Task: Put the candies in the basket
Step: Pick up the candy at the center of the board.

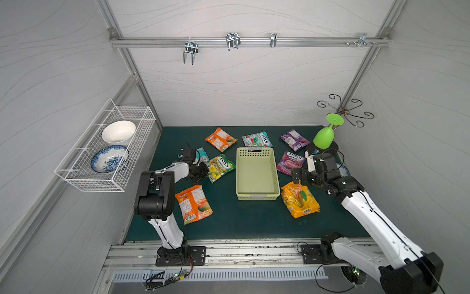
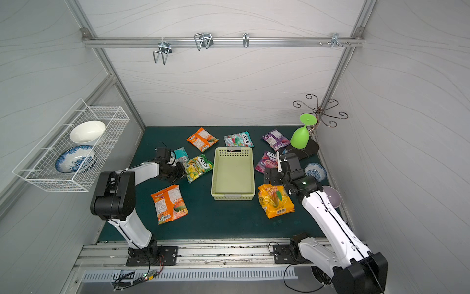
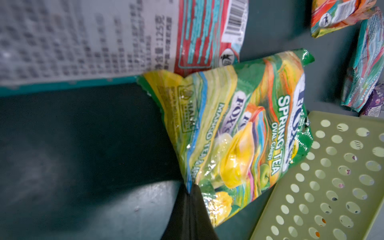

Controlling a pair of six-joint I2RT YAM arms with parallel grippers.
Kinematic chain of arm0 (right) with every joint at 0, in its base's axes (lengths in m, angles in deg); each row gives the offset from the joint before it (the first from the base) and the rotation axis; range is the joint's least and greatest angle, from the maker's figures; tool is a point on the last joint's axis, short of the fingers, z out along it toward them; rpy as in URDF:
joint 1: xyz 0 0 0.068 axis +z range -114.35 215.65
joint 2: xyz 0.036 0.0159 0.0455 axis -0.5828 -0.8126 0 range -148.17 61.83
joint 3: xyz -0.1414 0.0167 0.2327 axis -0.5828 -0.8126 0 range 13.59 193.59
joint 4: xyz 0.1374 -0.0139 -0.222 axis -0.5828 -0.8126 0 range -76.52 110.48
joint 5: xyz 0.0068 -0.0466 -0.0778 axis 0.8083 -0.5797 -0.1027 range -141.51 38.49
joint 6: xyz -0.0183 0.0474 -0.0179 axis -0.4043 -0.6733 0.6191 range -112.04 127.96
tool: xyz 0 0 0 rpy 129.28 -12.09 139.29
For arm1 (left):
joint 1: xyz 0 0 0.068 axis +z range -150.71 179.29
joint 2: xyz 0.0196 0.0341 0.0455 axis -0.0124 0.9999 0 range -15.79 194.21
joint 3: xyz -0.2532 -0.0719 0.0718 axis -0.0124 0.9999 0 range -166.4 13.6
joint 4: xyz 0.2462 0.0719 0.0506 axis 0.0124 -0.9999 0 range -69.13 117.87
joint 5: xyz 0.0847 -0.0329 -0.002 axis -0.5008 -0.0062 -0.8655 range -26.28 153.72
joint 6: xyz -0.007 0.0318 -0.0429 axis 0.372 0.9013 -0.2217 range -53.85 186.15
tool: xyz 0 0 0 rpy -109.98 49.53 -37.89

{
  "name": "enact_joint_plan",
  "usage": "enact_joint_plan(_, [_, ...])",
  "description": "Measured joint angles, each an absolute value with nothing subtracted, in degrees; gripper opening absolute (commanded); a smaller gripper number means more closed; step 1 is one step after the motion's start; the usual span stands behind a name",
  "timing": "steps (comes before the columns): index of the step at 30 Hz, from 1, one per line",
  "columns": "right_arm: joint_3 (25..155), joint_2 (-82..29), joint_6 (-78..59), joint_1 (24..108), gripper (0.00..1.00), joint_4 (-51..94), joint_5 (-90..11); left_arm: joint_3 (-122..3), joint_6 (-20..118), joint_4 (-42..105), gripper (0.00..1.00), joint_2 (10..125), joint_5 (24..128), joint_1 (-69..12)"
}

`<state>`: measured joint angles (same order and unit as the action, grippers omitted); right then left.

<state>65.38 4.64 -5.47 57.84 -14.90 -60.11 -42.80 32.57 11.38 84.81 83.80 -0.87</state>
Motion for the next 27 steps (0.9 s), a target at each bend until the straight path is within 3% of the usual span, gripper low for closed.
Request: enact_joint_plan(27, [64.48,7.79,-5.45,57.84,0.99,-14.66,-62.43,-56.05,48.50,-3.33,0.00,69.97,82.62,-2.80])
